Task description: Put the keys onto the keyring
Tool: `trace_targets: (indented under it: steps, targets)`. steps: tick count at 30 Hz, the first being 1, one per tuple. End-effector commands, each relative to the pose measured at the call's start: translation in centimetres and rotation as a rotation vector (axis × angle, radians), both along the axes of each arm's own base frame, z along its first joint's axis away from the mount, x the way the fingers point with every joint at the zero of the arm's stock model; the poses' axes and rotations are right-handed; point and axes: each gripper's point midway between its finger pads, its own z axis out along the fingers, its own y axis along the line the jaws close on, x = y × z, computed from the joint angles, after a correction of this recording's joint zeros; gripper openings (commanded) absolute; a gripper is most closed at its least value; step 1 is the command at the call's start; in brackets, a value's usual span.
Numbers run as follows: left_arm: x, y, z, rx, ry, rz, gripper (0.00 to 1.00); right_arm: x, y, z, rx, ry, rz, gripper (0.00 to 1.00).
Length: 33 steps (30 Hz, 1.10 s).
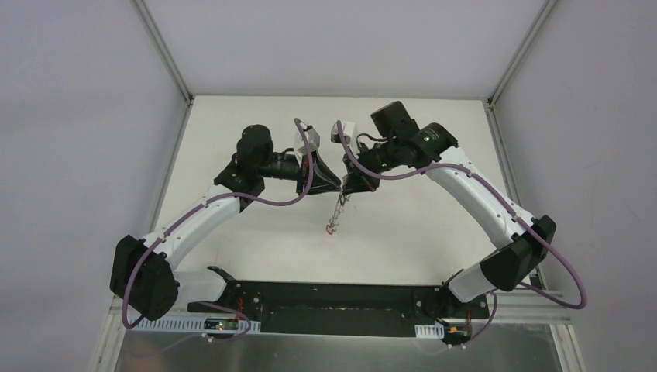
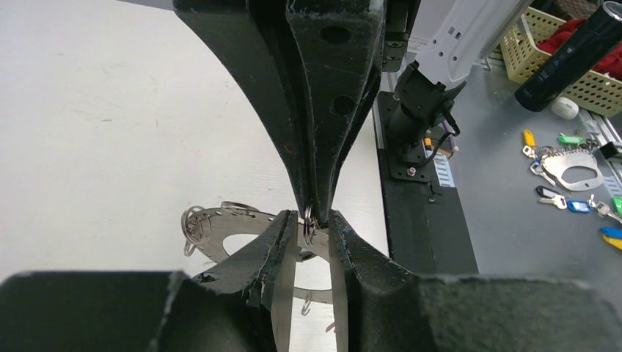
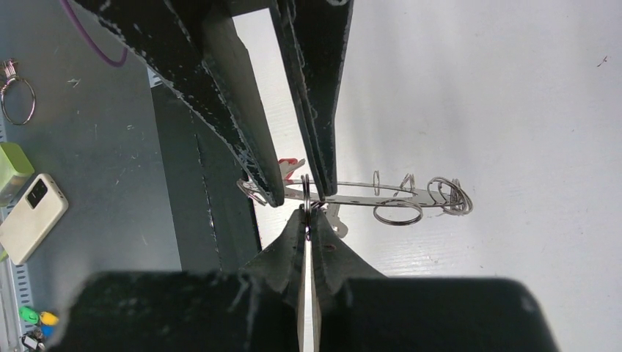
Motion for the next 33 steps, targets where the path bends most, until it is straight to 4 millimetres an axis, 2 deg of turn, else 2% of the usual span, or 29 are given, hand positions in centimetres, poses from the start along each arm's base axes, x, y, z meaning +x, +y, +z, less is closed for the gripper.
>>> trace_targets:
  steps: [1, 5, 20, 27, 33]
  targets:
    - [-0.4, -0.2, 0.8, -0.026, -0.040, -0.032, 0.21, 0.0, 0.9, 1.8, 0.060, -0.018, 0.014, 0.00]
    - [-0.5, -0.2, 0.5, -0.020, -0.037, -0.033, 0.19, 0.1, 0.9, 1.9, 0.065, -0.020, 0.012, 0.00]
    - [-0.6, -0.5, 0.4, -0.012, -0.017, -0.048, 0.00, 0.1, 1.1, 1.8, 0.069, -0.011, 0.010, 0.00]
    - [-0.5, -0.5, 0.8, -0.022, -0.006, -0.034, 0.00, 0.3, 1.1, 2.0, 0.082, -0.006, -0.001, 0.00]
    - [-0.6, -0.3, 1.8, -0.038, 0.006, -0.014, 0.00, 0.5, 0.5, 2.1, 0.112, 0.024, -0.017, 0.13]
